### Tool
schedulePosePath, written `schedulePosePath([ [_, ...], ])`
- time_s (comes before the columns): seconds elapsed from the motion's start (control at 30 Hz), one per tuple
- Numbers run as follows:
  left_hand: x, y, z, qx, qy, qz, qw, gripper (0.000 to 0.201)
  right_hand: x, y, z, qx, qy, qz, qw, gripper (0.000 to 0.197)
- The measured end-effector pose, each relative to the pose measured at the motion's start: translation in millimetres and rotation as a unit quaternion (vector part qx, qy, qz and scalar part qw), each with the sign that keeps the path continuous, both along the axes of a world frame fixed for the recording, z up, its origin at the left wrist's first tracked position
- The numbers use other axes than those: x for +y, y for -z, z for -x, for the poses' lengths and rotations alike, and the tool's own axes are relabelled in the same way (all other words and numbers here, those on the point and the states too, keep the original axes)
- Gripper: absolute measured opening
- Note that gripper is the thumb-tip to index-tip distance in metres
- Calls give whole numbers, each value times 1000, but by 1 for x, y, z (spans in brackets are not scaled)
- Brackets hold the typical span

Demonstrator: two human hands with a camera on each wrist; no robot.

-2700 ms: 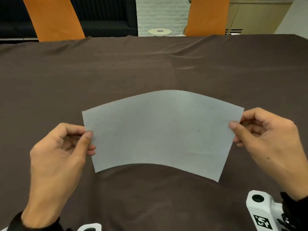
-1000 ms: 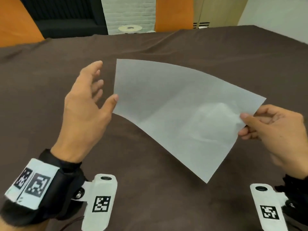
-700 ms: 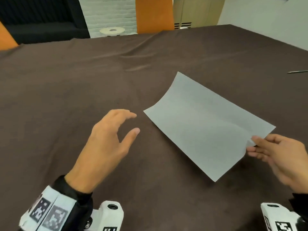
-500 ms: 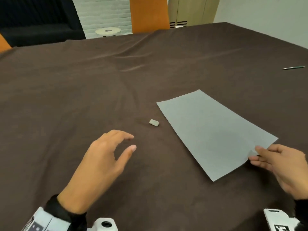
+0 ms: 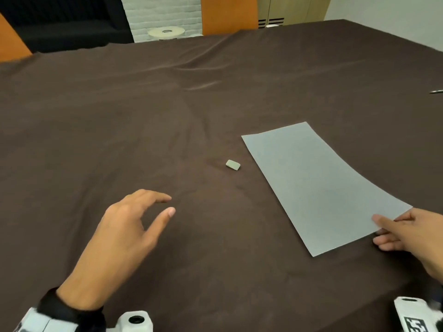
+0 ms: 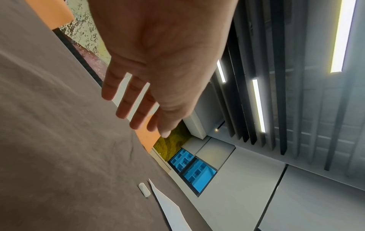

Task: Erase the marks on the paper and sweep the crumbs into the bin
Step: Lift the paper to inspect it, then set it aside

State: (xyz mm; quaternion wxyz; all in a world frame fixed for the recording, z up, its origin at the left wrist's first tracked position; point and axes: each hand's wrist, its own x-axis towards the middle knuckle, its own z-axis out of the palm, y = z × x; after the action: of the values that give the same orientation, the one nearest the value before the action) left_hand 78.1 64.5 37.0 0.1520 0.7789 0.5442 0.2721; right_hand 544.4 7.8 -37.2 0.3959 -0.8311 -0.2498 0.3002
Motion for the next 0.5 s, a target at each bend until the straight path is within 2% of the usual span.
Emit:
schedulePosePath([
  [0.1,-4,-1,7,4,-9,8,1000,29,-2,-5,1,-14,-3,39,999,35],
  [0.27,-11,2,18,11,-32,16,999,29,-6,-17,6,-26,-11,114,993,32],
  [0.33,-16,5,26,21,-55,18,998,27,-11,-23,7,-67,-24,129,989,34],
  [0.43,-26,11,44,39,-99,24,994,21,-14,-39,26,-185,-81,100,974,36],
  [0.5,-31,16,58,53,-127,33,990,20,-10,-52,55,-198,-107,76,971,54],
])
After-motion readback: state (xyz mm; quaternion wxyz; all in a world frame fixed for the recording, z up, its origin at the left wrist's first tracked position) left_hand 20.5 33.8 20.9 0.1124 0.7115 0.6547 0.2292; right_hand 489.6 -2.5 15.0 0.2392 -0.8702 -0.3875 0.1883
